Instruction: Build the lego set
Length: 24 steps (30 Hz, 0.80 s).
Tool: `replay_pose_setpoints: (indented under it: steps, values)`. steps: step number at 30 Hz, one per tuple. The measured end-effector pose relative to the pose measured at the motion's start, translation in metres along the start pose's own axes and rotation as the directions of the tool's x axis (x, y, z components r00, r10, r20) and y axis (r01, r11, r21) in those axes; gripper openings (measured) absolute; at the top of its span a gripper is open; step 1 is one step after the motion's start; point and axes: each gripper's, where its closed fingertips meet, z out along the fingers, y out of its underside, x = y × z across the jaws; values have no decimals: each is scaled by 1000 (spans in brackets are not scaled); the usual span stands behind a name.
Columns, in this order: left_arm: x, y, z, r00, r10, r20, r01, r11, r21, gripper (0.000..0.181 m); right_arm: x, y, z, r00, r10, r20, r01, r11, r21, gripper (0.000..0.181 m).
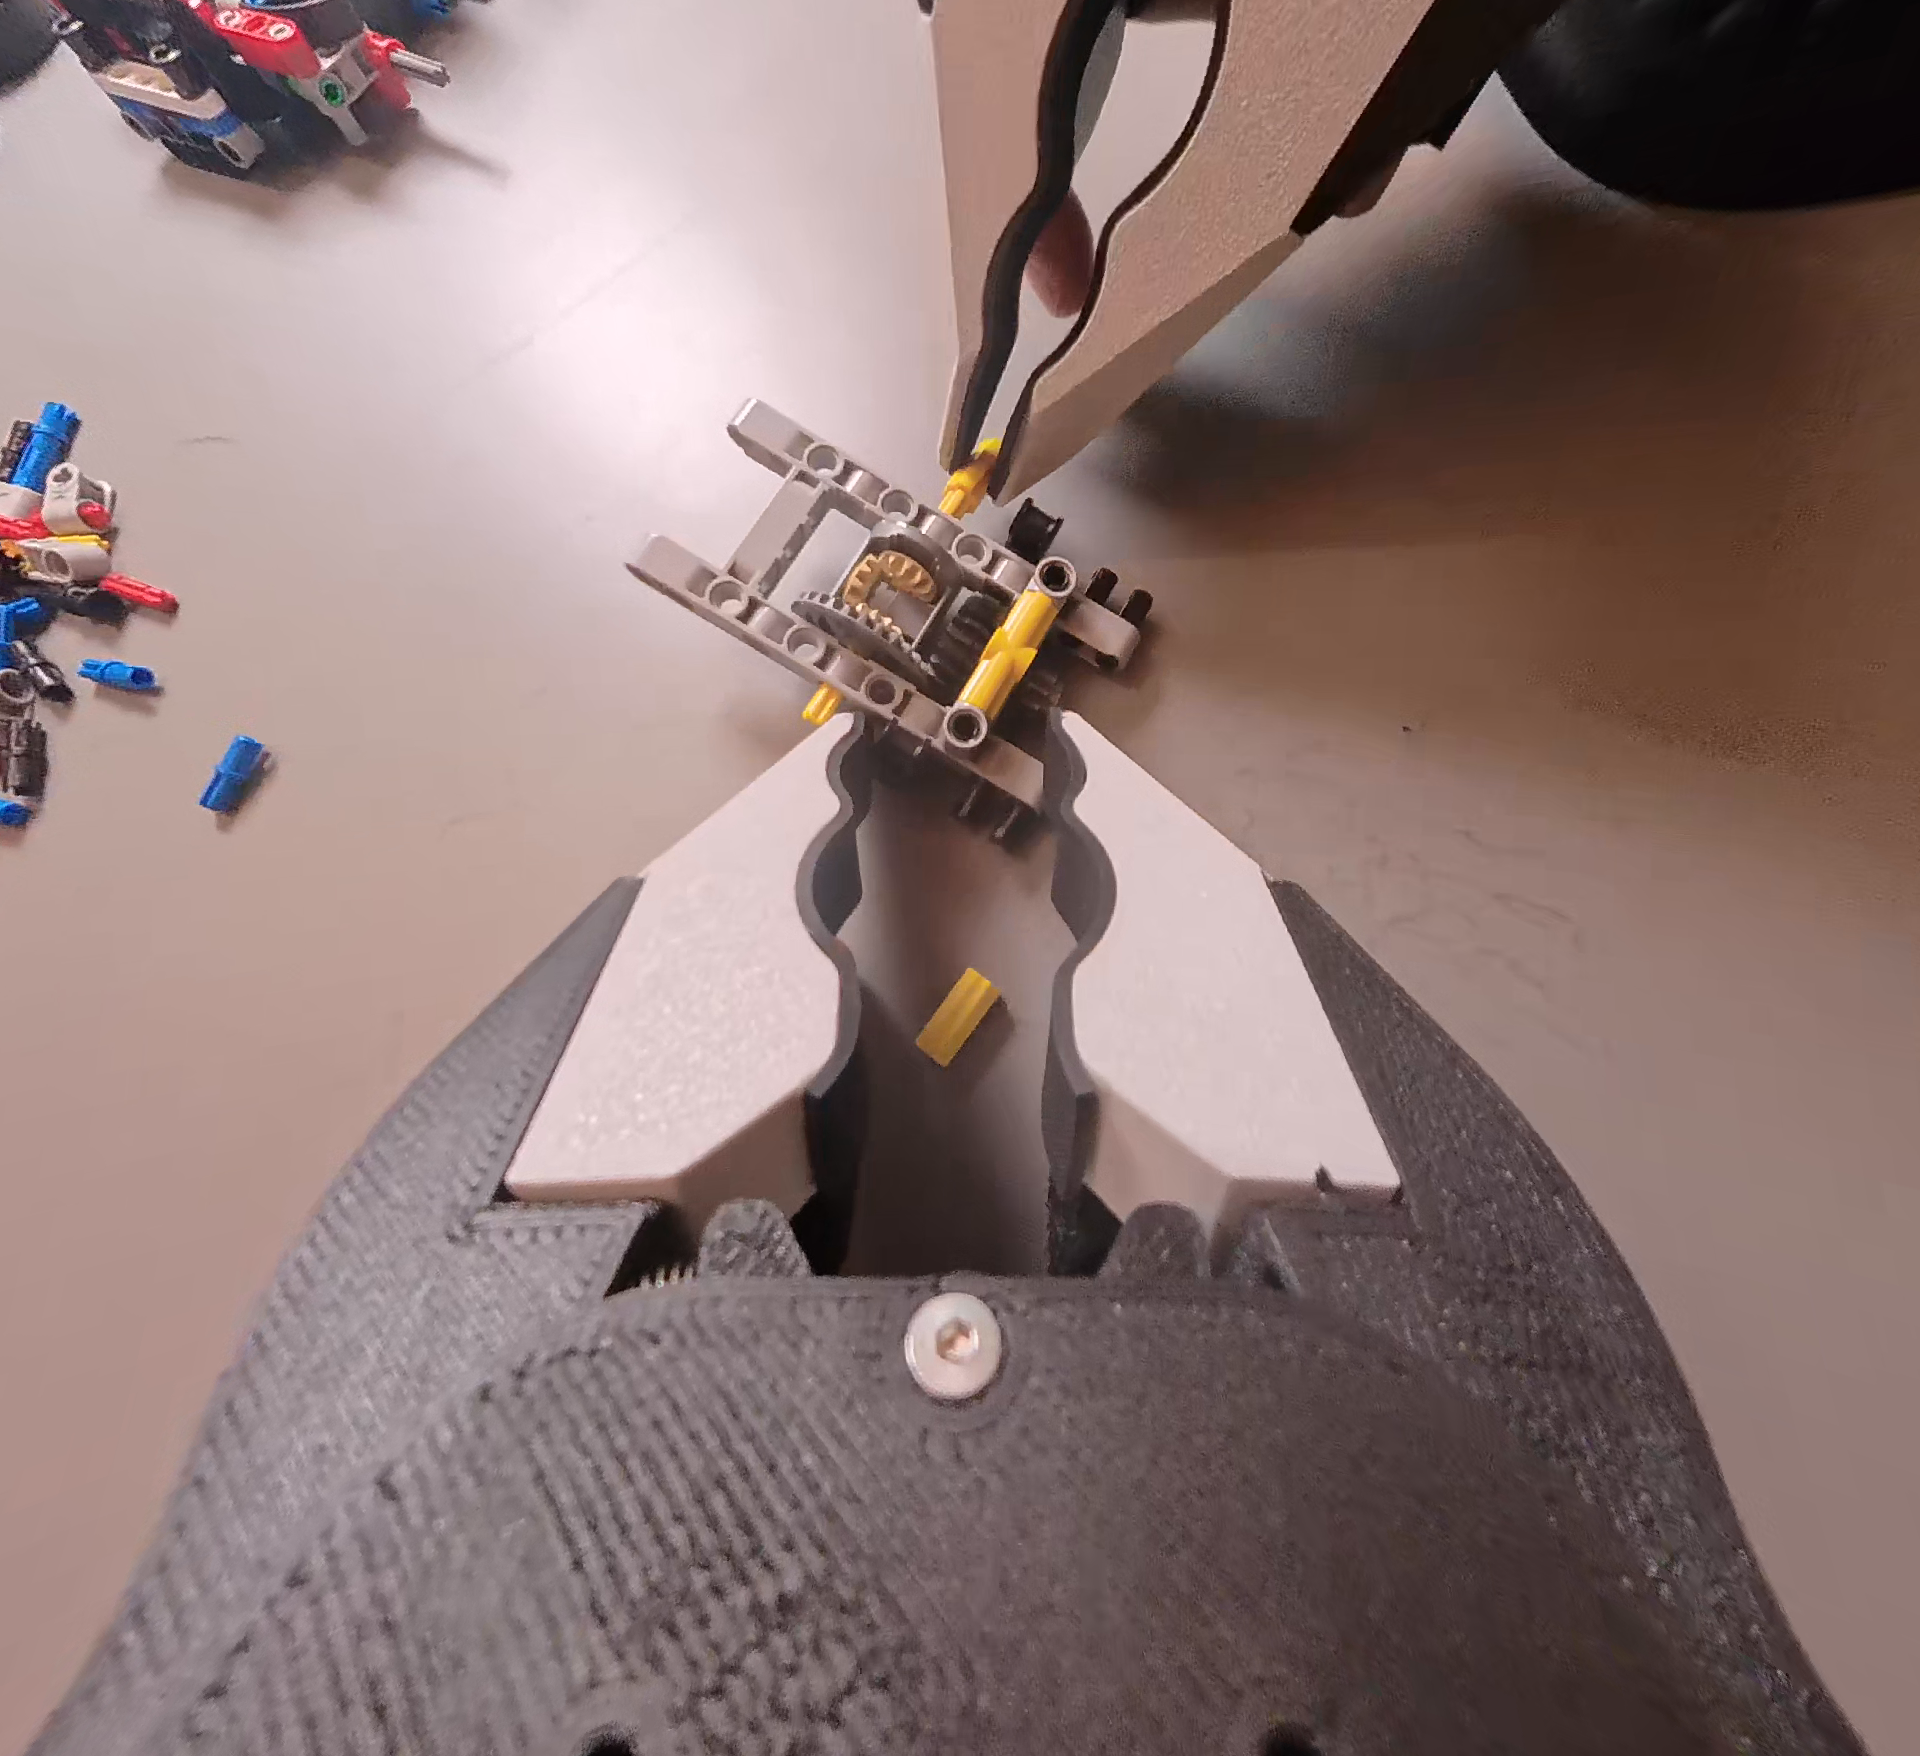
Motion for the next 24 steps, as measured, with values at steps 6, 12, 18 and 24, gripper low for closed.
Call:
replay_pose_setpoints:
  steps: [6, 12, 18, 24]
  values:
    - [1, 0, 0, 1000, 10, 11, -9, 1000, -7, 31, 0, 0, -1, 998, -63, 8, 63, 986, -155, 5]
    - [1, -1, 0, 1000, -3, 5, 3, 1000, -2, 30, 0, -1, -2, 994, -94, 47, 102, 971, -218, 4]
    - [1, -1, 0, 1000, -10, 12, 10, 1000, -2, 30, 1, -1, 0, 996, -67, 52, 78, 969, -235, 4]
    - [1, -1, 1, 1000, -3, 10, 3, 1000, -1, 30, 1, -1, 1, 995, -81, 49, 91, 966, -244, 4]
